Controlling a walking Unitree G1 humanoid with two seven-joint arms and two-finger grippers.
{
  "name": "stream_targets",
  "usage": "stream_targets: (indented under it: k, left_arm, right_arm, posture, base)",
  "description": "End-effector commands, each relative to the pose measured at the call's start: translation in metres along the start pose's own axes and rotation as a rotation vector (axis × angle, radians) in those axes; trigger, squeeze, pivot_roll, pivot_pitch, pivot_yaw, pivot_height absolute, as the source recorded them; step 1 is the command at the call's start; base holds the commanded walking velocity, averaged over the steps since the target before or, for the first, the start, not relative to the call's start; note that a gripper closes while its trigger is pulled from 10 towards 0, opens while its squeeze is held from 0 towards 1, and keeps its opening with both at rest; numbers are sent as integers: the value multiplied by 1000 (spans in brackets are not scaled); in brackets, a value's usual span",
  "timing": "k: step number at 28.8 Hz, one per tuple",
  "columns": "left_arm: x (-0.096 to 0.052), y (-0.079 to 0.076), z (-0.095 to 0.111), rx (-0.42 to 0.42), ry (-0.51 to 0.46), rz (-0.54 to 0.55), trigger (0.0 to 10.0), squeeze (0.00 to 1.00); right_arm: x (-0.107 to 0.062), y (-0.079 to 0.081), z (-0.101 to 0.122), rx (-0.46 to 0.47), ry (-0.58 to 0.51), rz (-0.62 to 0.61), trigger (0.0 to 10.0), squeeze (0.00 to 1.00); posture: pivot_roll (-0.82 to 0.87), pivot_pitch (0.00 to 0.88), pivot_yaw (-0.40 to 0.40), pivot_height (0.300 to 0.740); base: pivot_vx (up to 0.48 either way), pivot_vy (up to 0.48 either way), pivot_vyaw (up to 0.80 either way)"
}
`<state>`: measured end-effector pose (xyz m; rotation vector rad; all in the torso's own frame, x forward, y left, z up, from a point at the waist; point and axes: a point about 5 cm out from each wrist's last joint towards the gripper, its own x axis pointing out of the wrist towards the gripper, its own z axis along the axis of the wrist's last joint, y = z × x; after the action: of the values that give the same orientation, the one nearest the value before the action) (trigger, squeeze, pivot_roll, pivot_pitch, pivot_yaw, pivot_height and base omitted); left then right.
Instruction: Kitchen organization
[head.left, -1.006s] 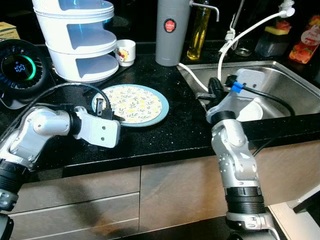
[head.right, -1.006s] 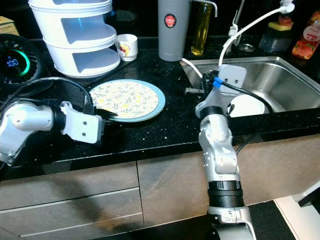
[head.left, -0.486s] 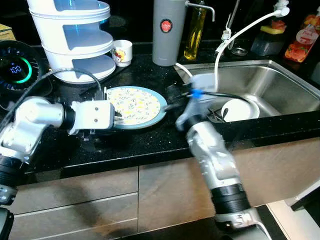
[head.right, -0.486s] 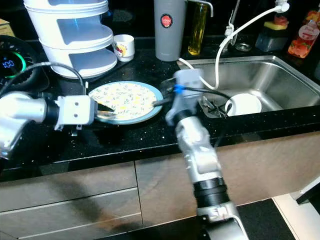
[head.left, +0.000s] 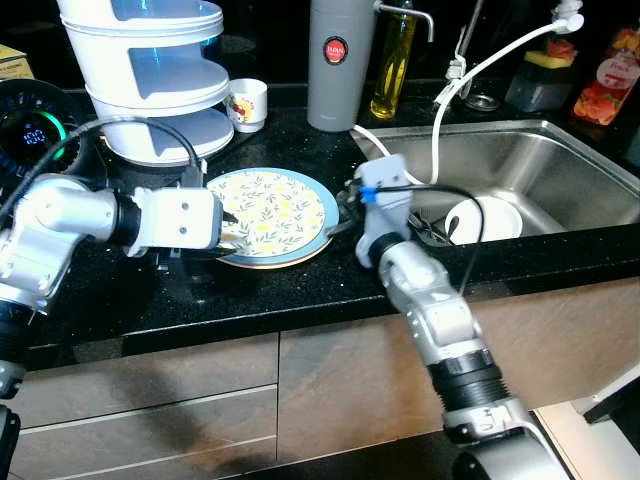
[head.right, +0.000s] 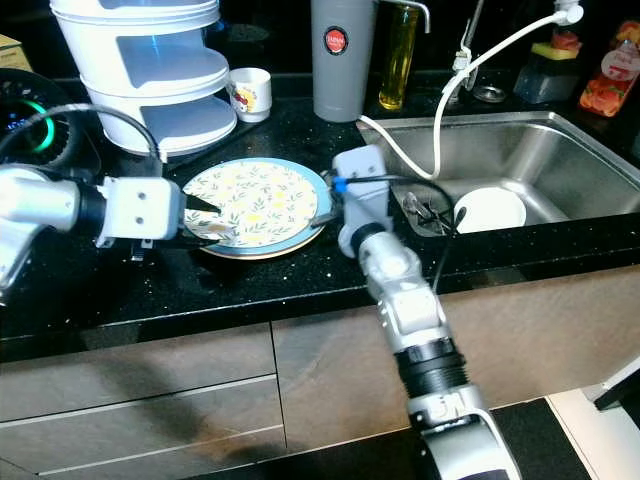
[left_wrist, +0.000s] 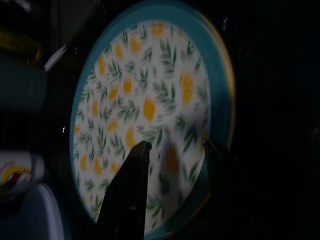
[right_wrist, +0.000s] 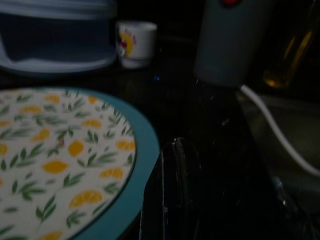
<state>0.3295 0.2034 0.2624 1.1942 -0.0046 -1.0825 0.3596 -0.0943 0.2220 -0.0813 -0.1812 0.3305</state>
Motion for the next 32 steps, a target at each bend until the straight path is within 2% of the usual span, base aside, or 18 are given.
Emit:
stream_targets:
  k: [1, 4, 9, 15, 16, 18, 19, 20, 26, 28, 29, 32]
  left_arm:
    - [-2, 0, -6, 68, 88, -31, 10000, 0]
    - [-1, 1, -8, 82, 103, -43, 10000, 0]
    - [1, 9, -10, 126, 145, -20, 10000, 0]
    - [8, 8, -13, 160, 163, -13, 9804, 0]
    - [9, 7, -14, 165, 165, -16, 3608, 0]
    - [11, 2, -15, 165, 160, -39, 3608, 0]
    - [15, -2, -16, 165, 157, -53, 2863, 0]
    - [18, -6, -17, 171, 155, -58, 0, 0]
    - [44, -15, -13, 242, 102, 17, 0, 0]
    - [47, -16, -13, 252, 96, 29, 0, 0]
    - [53, -16, -13, 287, 98, 79, 0, 0]
    - [53, -9, -10, 303, 95, 151, 0, 0]
  right_arm:
    - [0, 1, 9, 5, -49, -4, 10000, 0]
    - [0, 1, 11, 10, -70, -12, 10000, 0]
    - [-2, 4, 11, 20, -88, -11, 10000, 0]
    - [-3, 5, 9, 25, -87, -9, 10000, 0]
    - [-3, 6, 9, 26, -88, -9, 10000, 0]
    - [-3, 5, 8, 27, -88, -10, 10000, 0]
    - [-3, 5, 8, 28, -89, -13, 10000, 0]
    - [-3, 5, 8, 29, -89, -15, 10000, 0]
    - [-3, 3, 8, 30, -91, -18, 10000, 0]
    - [-3, 3, 8, 30, -91, -18, 10000, 0]
    - [-3, 3, 8, 31, -91, -19, 10000, 0]
    - [-4, 2, 8, 31, -92, -22, 10000, 0]
  posture:
    - [142, 25, -17, 740]
    - [141, 22, -16, 740]
    - [140, 16, -14, 740]
    - [142, 14, -15, 740]
    - [142, 14, -15, 740]
    - [140, 12, -14, 740]
    - [140, 12, -14, 740]
    - [141, 13, -16, 740]
    - [139, 15, -22, 740]
    - [139, 15, -22, 740]
    - [139, 15, -22, 740]
    - [134, 16, -21, 740]
  base:
    - [0, 0, 0]
    - [0, 0, 0]
    - [0, 0, 0]
    - [0, 0, 0]
    - [0, 0, 0]
    - [0, 0, 0]
    - [0, 0, 0]
    - [0, 0, 0]
    - [0, 0, 0]
    - [0, 0, 0]
    - [0, 0, 0]
    - [0, 0, 0]
